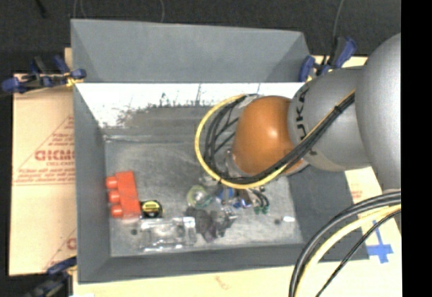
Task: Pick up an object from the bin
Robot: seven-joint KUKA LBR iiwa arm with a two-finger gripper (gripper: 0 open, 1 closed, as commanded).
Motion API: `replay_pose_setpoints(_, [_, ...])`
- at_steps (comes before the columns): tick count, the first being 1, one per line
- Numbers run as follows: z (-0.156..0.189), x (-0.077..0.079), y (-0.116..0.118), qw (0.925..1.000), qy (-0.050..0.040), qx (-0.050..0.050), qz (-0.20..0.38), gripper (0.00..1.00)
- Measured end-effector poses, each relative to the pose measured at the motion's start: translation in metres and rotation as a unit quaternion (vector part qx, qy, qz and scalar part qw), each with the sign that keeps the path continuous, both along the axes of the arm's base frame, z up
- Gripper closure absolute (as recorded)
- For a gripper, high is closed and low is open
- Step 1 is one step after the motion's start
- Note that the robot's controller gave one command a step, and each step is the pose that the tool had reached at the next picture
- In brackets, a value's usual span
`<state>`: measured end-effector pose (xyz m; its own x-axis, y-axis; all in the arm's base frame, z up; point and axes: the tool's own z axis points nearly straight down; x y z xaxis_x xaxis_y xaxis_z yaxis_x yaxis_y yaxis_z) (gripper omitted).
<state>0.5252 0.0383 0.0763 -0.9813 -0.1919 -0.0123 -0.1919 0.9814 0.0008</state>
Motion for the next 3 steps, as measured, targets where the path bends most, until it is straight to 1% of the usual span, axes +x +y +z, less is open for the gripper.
replay_pose_setpoints(1, [0.002, 0.001, 0.0, 1.0, 0.0026, -0.001, 0.0, 1.0])
replay_pose_setpoints(2, [0.065, -0.005, 0.004, 0.9993, 0.0018, 0.0, -0.038, 1.0])
replay_pose_setpoints(3, [0.062, -0.006, 0.004, 0.9993, 0.0048, -0.001, -0.038, 0.0])
